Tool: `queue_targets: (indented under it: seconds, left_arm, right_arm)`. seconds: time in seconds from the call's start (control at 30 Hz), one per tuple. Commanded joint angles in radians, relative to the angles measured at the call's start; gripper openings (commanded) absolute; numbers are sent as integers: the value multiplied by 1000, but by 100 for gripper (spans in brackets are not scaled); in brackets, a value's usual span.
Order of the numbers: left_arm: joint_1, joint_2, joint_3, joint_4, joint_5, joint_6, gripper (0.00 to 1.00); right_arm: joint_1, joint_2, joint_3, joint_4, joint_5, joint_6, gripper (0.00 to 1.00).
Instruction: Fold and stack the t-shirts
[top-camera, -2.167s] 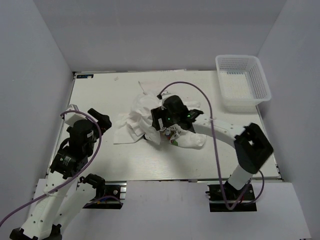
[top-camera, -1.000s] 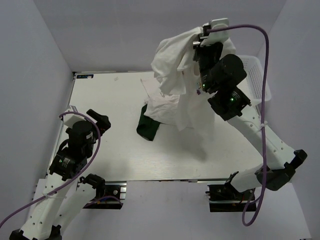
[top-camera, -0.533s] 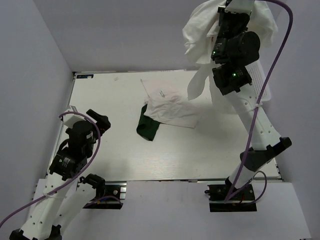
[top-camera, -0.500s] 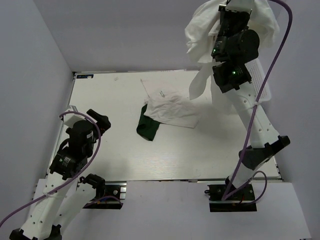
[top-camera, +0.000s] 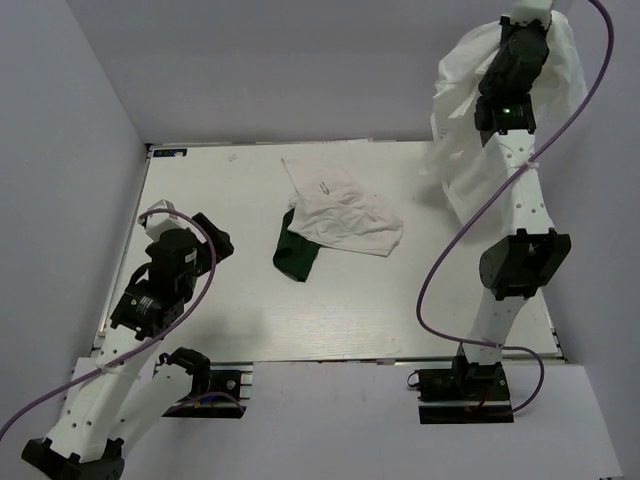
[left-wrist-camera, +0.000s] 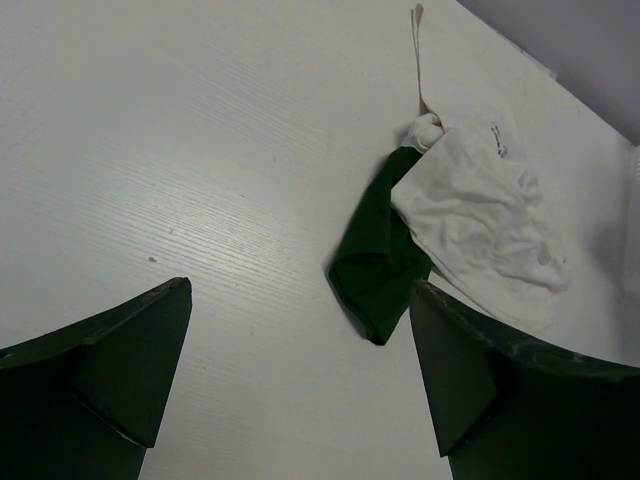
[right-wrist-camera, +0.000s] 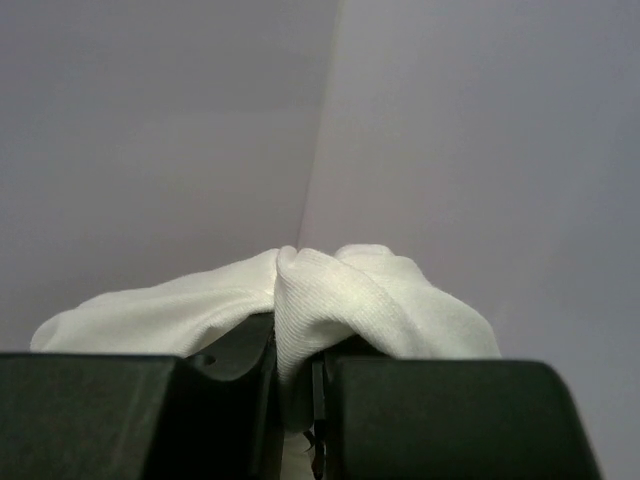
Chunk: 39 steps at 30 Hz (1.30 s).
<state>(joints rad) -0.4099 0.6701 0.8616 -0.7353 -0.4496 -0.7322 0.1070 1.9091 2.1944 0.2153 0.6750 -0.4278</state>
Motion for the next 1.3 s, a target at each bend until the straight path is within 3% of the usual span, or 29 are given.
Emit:
queue_targets:
  seconds: [0.0, 0.13, 0.37, 0.43, 0.77, 0.93, 1.1, 1.27]
  left_arm:
    - [-4, 45, 30, 42, 48, 46, 100]
    - [-4, 129, 72, 69, 69, 66, 100]
    - [-4, 187, 85, 166, 100, 96, 100]
    - [-4, 209, 74, 185, 111, 105, 100]
    - [-4, 307, 126, 157, 144, 152, 100]
    - [-4, 347, 126, 169, 166, 162, 100]
    - [-4, 356, 126, 178, 175, 162, 100]
    - [-4, 335, 108, 178, 184, 162, 100]
  right_arm:
    - [-93, 11, -5, 58, -165, 130, 0]
    - [-144, 94, 96, 6, -267, 243, 0]
    - [-182, 145, 105, 215, -319, 245, 0]
    - [-181, 151, 105, 210, -318, 238, 0]
    - [-194, 151, -212, 164, -178, 319, 0]
    - [-199, 194, -274, -72, -138, 452, 0]
    - [-205, 267, -203, -335, -91, 544, 0]
    - [-207, 327, -193, -543, -144, 580, 6]
